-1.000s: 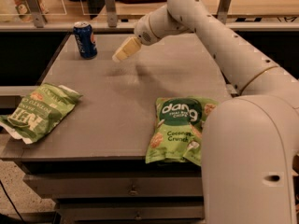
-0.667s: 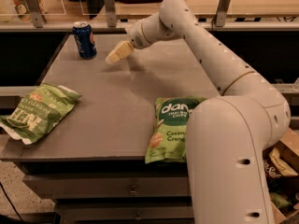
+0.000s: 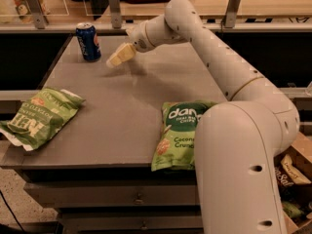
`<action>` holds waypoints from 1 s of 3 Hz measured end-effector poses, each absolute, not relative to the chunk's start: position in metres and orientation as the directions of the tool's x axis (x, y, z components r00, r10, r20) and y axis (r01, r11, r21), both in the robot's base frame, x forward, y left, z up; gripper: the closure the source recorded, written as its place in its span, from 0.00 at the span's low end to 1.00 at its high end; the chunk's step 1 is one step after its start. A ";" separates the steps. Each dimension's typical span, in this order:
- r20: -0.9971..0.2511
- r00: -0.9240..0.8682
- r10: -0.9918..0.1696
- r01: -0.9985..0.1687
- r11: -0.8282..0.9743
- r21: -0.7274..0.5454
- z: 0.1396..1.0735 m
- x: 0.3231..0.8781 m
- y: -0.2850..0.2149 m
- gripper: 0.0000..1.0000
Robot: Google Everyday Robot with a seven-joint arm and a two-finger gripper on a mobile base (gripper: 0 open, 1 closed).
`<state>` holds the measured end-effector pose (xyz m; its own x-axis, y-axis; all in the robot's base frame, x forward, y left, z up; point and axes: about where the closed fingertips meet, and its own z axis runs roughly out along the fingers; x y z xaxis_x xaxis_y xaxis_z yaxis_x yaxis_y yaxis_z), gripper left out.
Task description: Pick pepsi can
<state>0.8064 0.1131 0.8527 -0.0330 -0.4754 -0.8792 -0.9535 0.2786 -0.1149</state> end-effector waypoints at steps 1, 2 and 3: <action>-0.908 -0.007 -0.420 -0.963 0.247 -0.106 0.853 0.801 0.132 0.00; -0.922 0.021 -0.386 -0.968 0.224 -0.116 0.853 0.796 0.152 0.00; -0.920 0.039 -0.390 -0.968 0.215 -0.132 0.853 0.792 0.166 0.00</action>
Offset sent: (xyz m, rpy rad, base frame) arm -0.0144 0.0543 0.0038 0.1419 -0.0575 0.0898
